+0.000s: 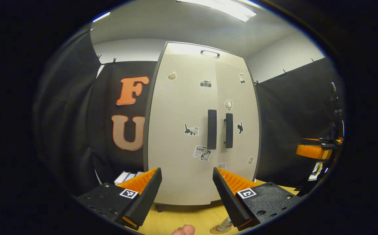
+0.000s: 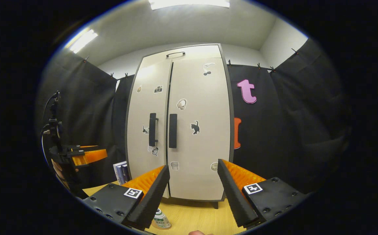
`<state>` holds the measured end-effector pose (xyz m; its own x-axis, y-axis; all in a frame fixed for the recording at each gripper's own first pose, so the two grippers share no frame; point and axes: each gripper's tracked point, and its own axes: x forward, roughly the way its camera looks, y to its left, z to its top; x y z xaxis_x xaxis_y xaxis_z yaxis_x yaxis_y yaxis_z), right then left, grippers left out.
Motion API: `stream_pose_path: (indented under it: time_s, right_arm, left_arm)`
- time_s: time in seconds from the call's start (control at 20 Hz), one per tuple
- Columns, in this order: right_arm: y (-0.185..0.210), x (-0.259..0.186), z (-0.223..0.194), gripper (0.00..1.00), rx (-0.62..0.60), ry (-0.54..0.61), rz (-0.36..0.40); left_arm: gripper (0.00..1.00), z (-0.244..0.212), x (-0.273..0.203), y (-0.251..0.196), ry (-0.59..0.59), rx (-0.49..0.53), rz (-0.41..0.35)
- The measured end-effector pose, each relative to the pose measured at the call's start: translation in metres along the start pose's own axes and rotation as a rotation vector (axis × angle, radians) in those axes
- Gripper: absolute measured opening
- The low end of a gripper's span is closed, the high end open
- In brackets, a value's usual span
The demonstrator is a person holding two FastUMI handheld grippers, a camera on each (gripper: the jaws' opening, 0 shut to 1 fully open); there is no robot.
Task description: Grasp the bottle in the cabinet with the left hand and place it on the coaster, then close the right door with the right hand and the left door with the left hand.
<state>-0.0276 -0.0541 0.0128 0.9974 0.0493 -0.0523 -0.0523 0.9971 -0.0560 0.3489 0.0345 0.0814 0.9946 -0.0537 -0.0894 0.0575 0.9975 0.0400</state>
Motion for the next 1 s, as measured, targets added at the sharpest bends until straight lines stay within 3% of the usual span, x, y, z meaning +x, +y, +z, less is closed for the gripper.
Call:
stream_pose_path:
  time_s: [0.25,0.3,0.35,0.4,0.45,0.55,0.6,0.65,0.7,1.0]
  right_arm:
    - [-0.002,-0.001,-0.001,0.97,0.01,0.004,0.002]
    - [-0.003,-0.001,-0.001,0.97,0.011,0.003,-0.001]
    - [-0.004,-0.001,-0.001,0.89,0.012,0.004,-0.003]
    - [-0.004,-0.001,-0.001,0.89,0.012,0.005,-0.004]
    - [-0.004,-0.002,-0.002,0.97,0.011,0.008,-0.003]
    - [-0.005,-0.001,-0.003,0.97,0.008,0.011,-0.004]
    - [-0.004,-0.003,-0.003,0.89,0.009,0.012,-0.005]
    - [-0.004,-0.003,-0.004,0.89,0.012,0.013,-0.004]
    - [-0.004,-0.003,-0.004,0.97,0.015,0.014,-0.002]
    - [-0.005,-0.001,-0.009,0.97,0.03,0.026,0.0]
  left_arm:
    - [0.92,0.007,-0.006,-0.009,-0.019,0.01,-0.012]
    - [0.95,0.008,-0.008,-0.011,-0.02,0.009,-0.015]
    - [0.95,0.009,-0.011,-0.013,-0.024,0.007,-0.018]
    - [0.95,0.011,-0.012,-0.015,-0.028,0.006,-0.023]
    - [0.95,0.012,-0.014,-0.017,-0.033,0.005,-0.027]
    - [0.95,0.015,-0.018,-0.019,-0.044,0.004,-0.028]
    - [0.95,0.017,-0.019,-0.02,-0.048,0.006,-0.029]
    - [0.95,0.018,-0.02,-0.02,-0.049,0.009,-0.025]
    - [0.95,0.019,-0.02,-0.018,-0.051,0.009,-0.022]
    - [0.94,0.019,-0.02,-0.016,-0.049,-0.006,-0.016]
